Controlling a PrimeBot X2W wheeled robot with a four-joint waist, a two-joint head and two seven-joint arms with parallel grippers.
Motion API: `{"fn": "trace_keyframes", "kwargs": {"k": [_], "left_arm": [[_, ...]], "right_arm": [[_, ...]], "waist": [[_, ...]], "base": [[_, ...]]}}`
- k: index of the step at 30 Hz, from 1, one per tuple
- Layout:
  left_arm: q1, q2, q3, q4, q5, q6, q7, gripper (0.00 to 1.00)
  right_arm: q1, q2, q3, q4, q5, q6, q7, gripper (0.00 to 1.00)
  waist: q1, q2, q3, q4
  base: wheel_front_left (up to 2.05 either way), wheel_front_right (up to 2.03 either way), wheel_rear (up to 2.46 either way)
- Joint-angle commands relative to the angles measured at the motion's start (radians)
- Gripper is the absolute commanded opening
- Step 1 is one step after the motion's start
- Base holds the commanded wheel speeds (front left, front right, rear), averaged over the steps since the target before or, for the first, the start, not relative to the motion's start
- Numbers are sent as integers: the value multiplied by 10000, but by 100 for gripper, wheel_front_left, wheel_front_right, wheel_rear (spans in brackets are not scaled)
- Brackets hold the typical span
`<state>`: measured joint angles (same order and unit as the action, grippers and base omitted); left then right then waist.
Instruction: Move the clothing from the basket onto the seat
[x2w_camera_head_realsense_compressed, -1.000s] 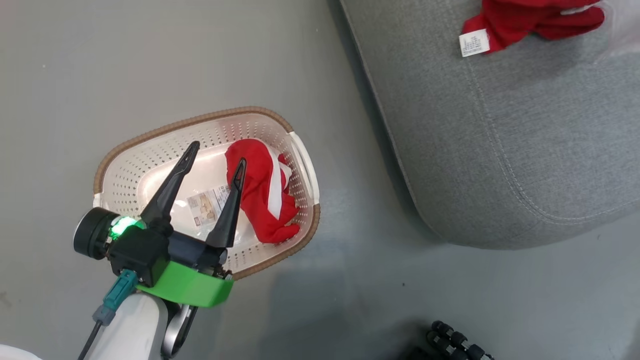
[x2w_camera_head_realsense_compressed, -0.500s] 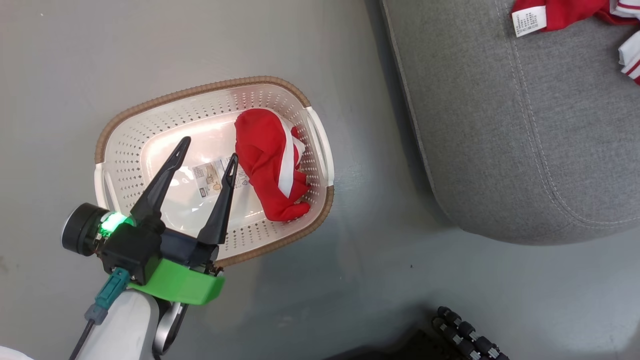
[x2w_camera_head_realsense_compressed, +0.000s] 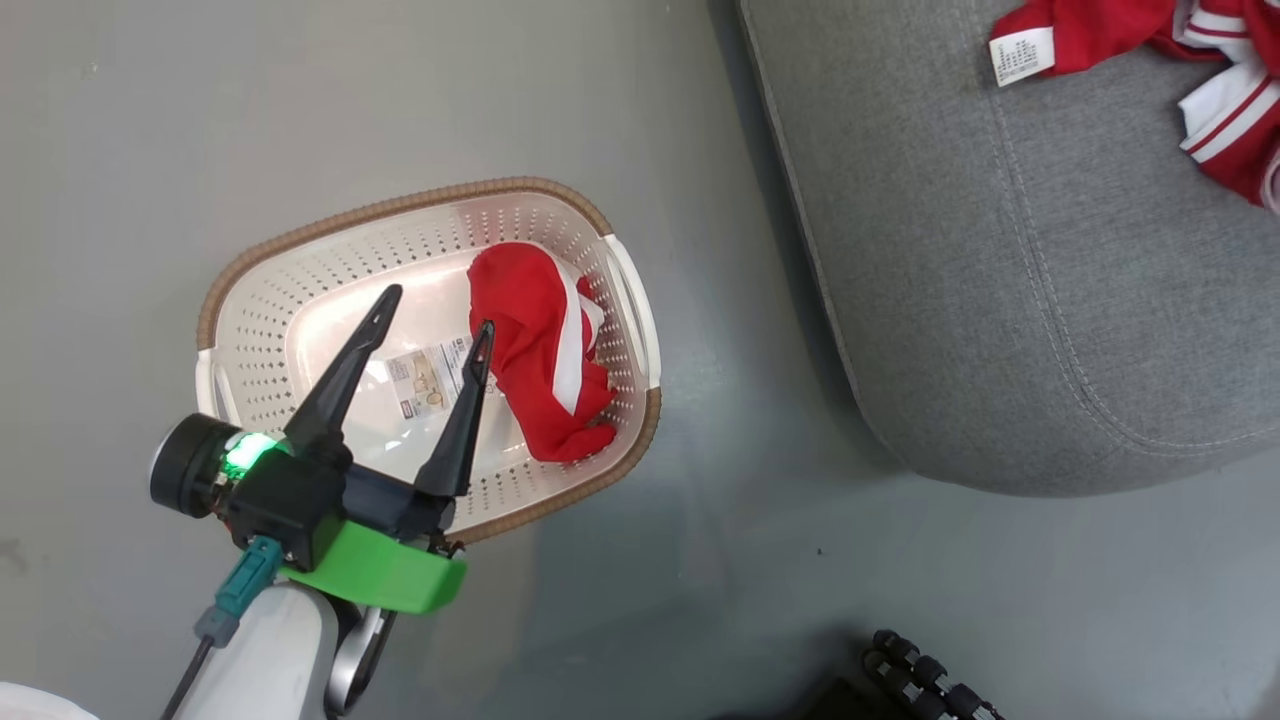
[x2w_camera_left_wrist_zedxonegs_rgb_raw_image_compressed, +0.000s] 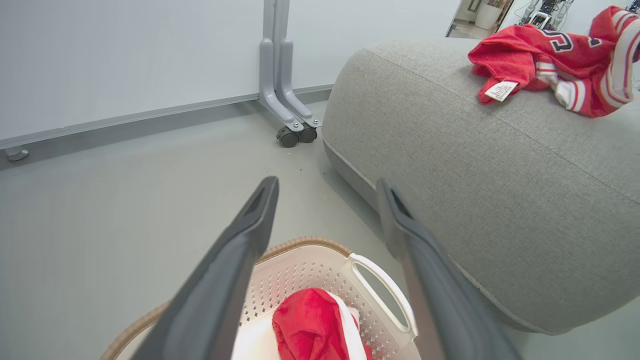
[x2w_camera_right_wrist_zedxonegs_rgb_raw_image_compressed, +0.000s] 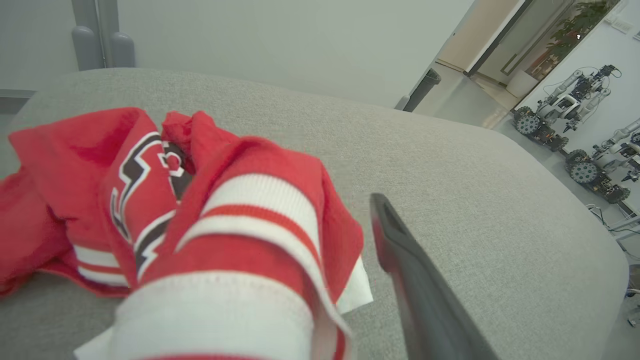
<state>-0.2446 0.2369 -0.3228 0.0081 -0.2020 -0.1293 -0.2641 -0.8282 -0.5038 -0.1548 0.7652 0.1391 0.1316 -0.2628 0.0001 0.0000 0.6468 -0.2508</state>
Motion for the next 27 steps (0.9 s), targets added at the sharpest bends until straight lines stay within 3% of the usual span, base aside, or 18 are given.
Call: {"fn": "trace_keyframes", "kwargs": {"k": [1, 12, 22, 27], "left_arm": [[70, -29, -1, 42, -131, -22, -3, 100], [513, -597, 85, 293, -211, -21, -3, 100], [1002, -1174, 205, 203, -279, -21, -3, 100], [1239, -1374, 374, 216, -294, -23, -3, 100]], "right_arm": [[113, -107, 112, 78, 57, -18, -30, 100], [956, -459, 1916, -453, 640, -18, -30, 100], [1419, -1283, 4474, 400, 2016, -18, -30, 100], [1439, -1622, 4610, -373, 2629, -18, -30, 100]], "waist": [[-1, 0, -258, -13], [-1, 0, -1989, -380], [-1, 0, -3428, -698], [-1, 0, -4005, -742]], "base": [[0, 0, 0], [0, 0, 0], [0, 0, 0], [0, 0, 0]]}}
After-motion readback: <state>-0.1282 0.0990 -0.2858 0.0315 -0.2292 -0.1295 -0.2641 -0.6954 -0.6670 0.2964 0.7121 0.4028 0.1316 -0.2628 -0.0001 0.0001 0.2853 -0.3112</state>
